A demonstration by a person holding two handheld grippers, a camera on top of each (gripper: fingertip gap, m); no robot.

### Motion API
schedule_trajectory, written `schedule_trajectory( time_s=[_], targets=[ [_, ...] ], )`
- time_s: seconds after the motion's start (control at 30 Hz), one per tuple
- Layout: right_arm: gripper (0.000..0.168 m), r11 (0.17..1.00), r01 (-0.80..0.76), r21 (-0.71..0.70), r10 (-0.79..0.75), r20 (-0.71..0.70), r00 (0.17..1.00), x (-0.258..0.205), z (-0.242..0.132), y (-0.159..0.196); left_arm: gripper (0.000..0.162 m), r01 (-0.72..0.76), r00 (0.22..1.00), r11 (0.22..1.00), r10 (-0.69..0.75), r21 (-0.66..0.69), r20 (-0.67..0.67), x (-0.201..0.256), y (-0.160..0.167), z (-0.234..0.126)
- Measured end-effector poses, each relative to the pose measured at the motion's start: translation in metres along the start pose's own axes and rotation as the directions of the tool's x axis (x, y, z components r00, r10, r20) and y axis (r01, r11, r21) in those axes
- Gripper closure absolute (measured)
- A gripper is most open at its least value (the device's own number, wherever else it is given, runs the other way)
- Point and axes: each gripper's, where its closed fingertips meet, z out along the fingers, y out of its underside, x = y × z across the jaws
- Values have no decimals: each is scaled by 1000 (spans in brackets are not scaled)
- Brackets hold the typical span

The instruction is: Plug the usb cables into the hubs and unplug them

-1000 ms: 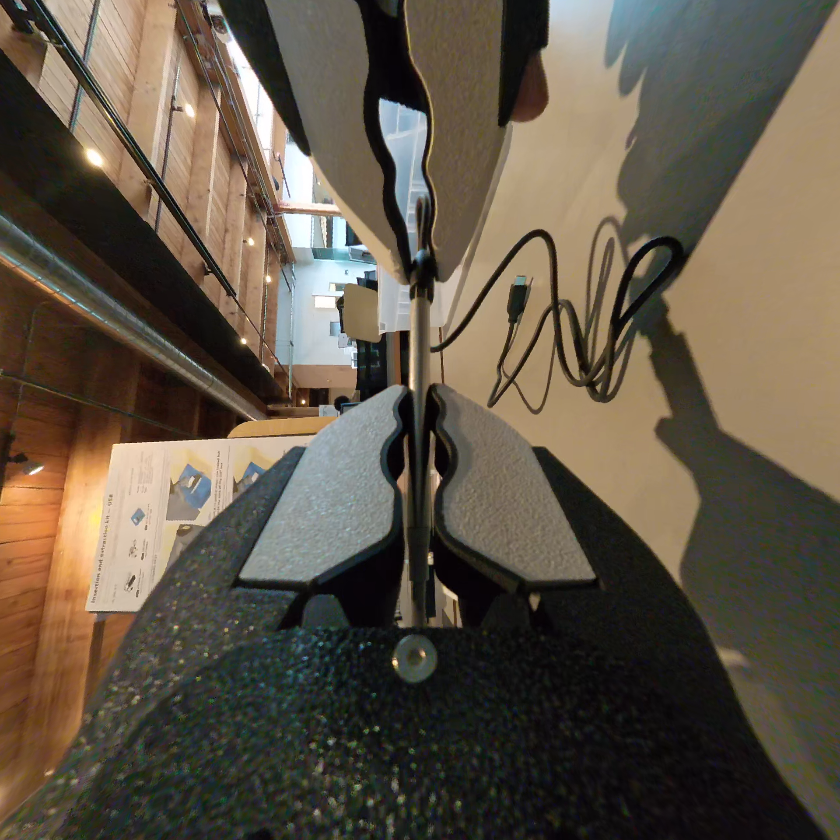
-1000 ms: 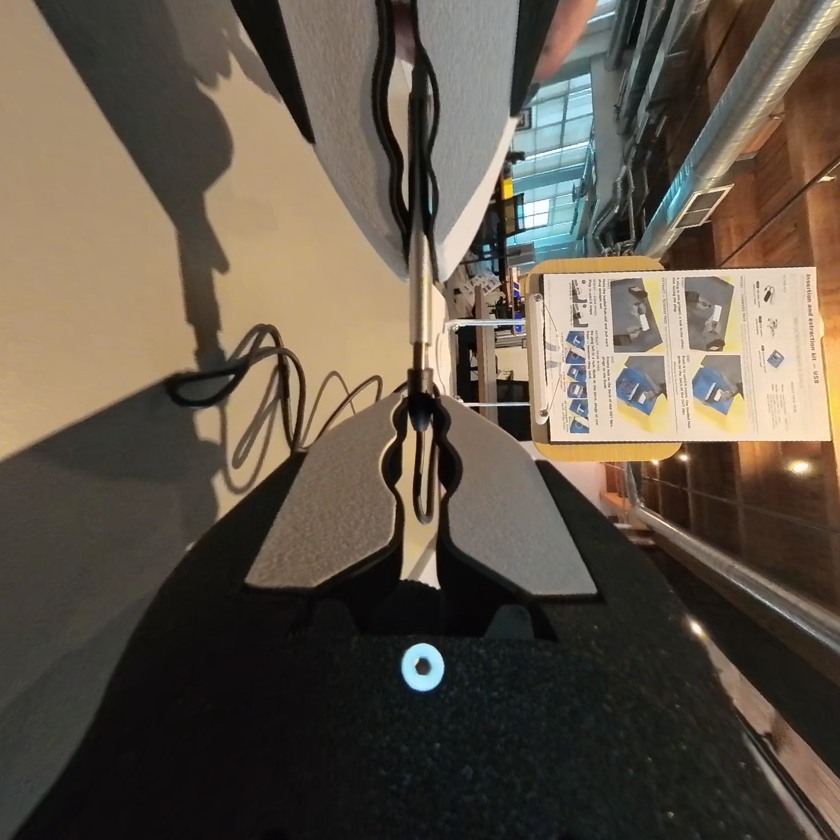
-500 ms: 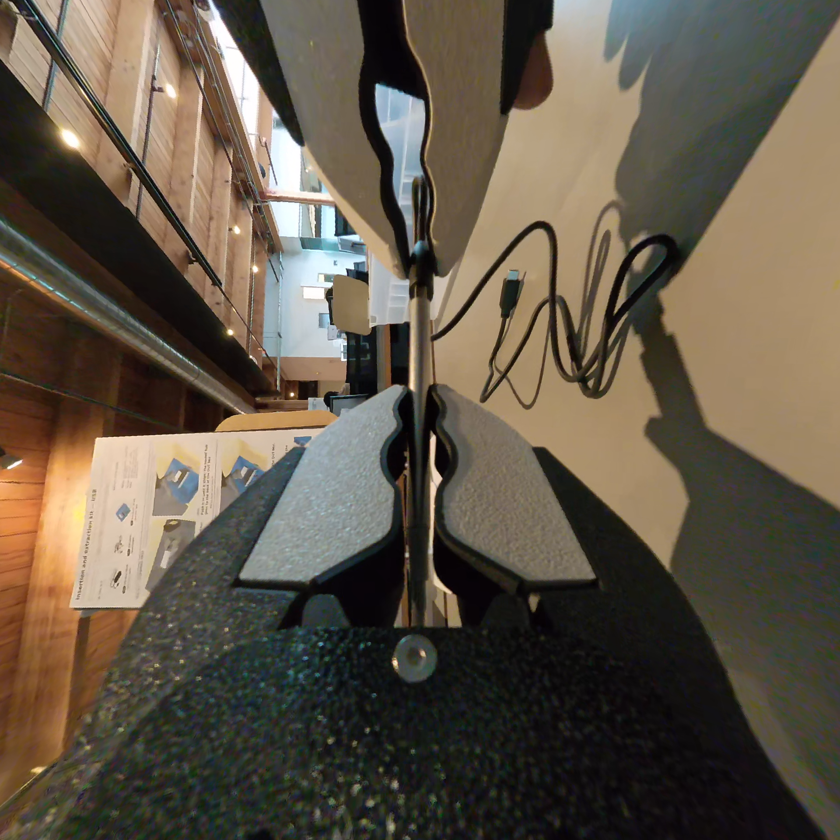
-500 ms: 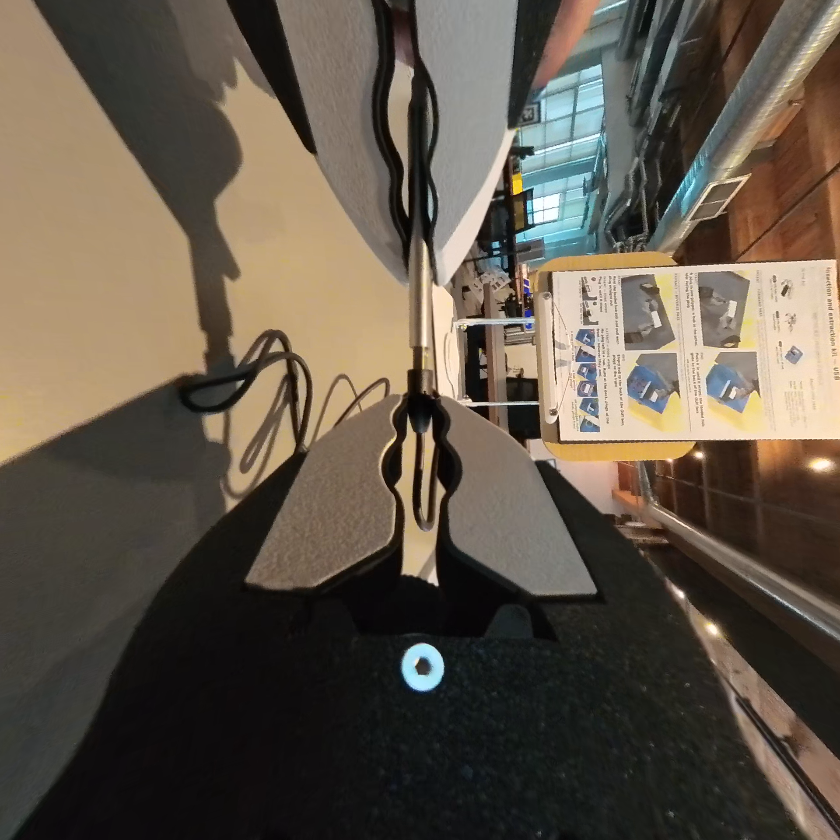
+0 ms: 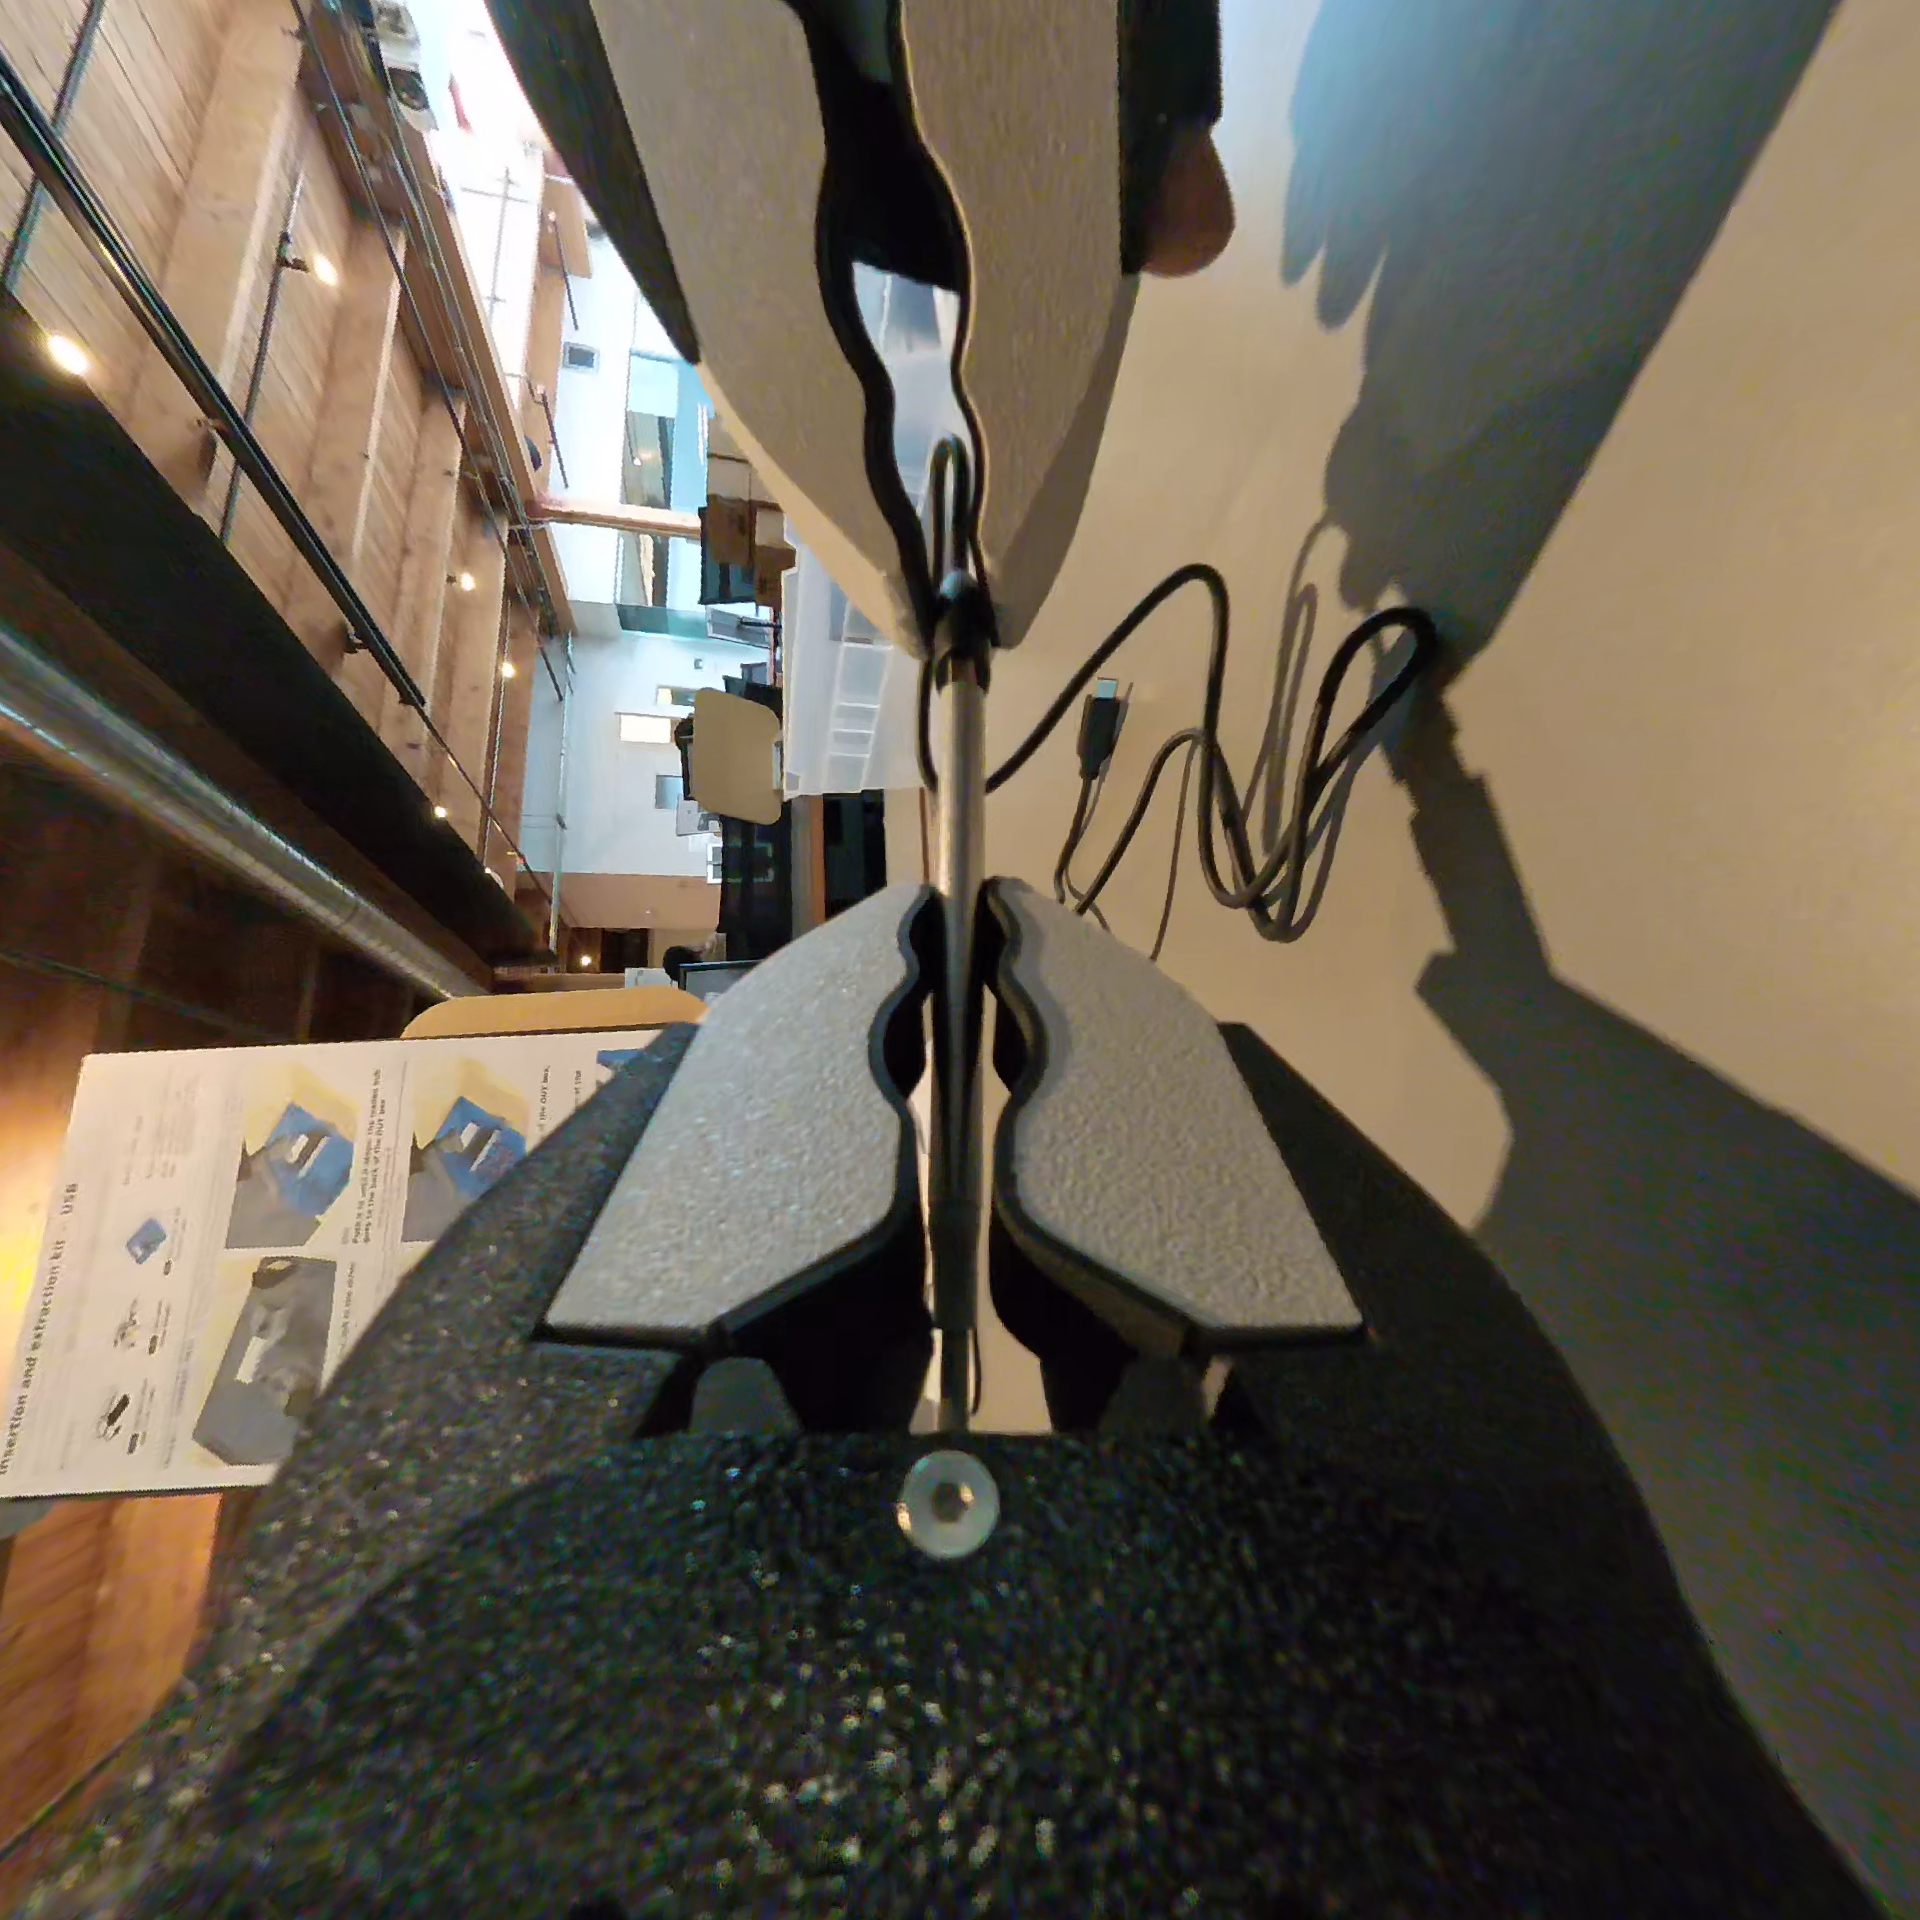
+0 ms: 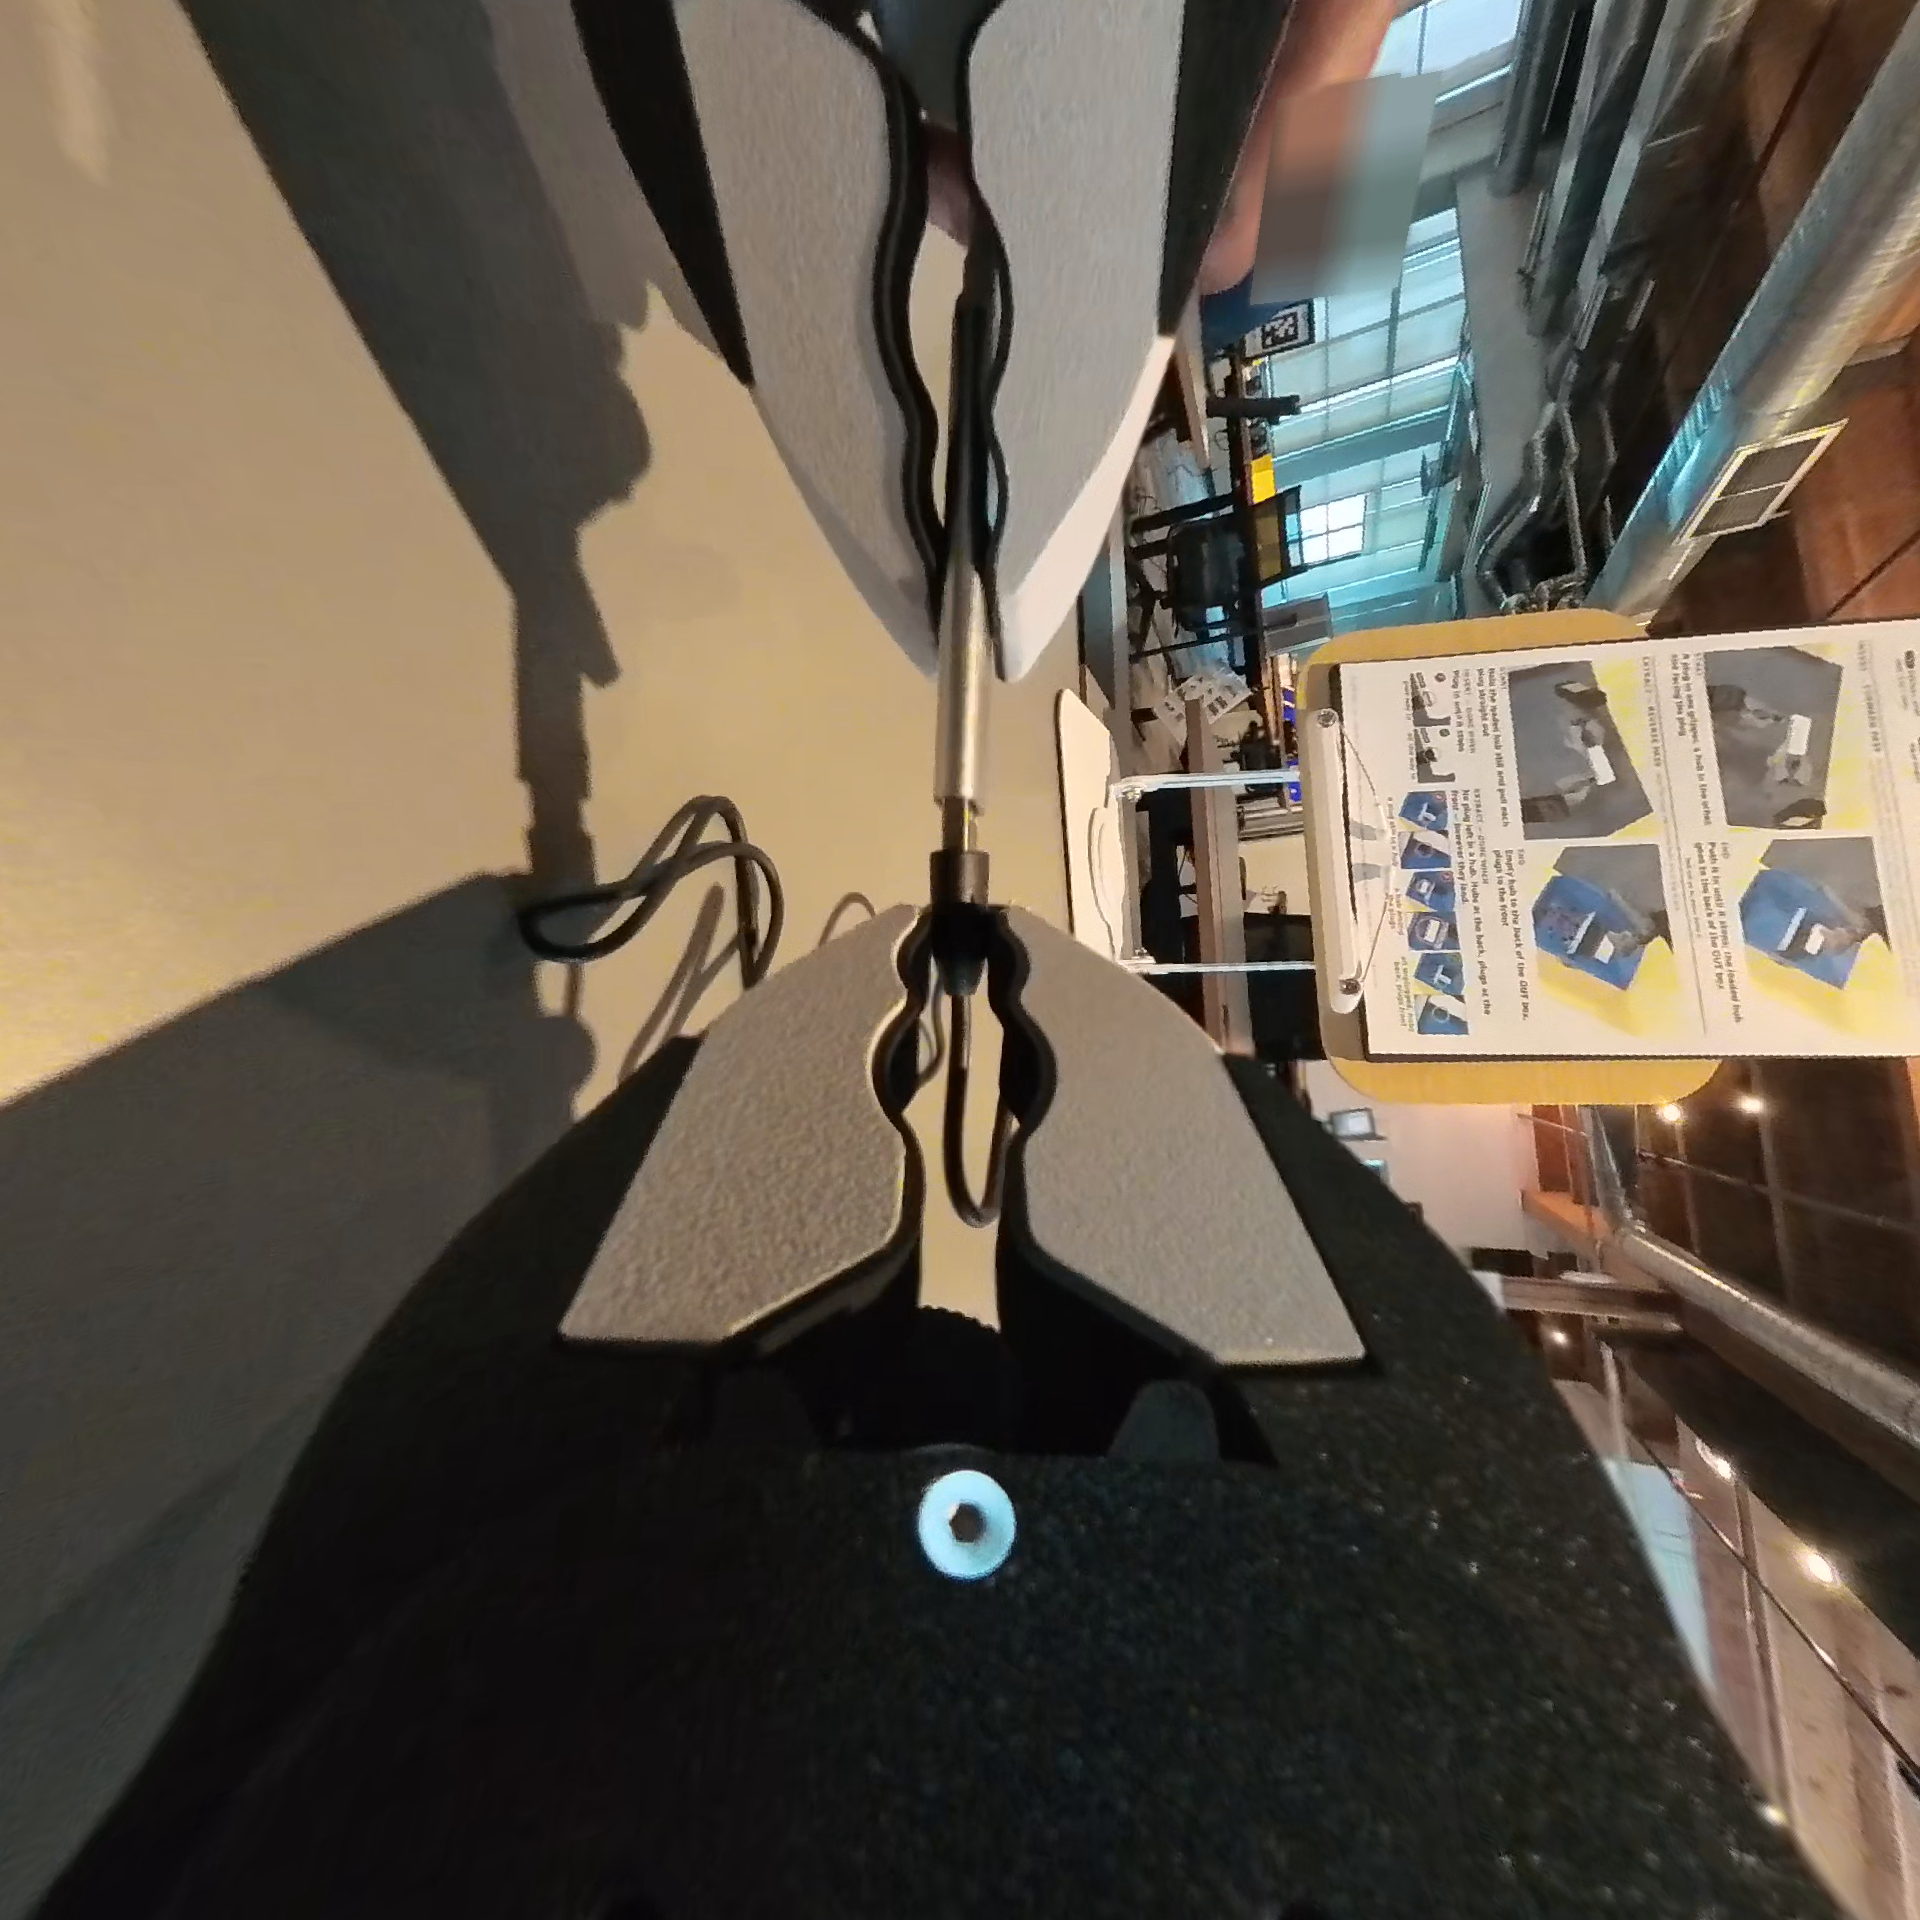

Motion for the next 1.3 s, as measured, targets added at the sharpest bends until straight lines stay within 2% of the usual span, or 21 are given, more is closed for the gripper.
schedule_trajectory(
  time_s=[0.13,0.33,0.87,1.3],
  targets=[
    [160,999,-28,18,28,0,1000,2,-1,-2,155,37,999,999,-37,2,-12,-1,-1,-1],
    [160,999,-13,-30,14,21,1000,-3,4,1,155,22,999,998,-24,-56,-37,5,3,3],
    [160,999,-12,-37,15,84,996,-12,8,2,155,71,991,997,-74,-27,-109,16,2,5],
    [160,999,-14,-30,16,70,997,-10,9,1,155,90,990,996,-92,-19,-111,15,3,3]
  ],
)
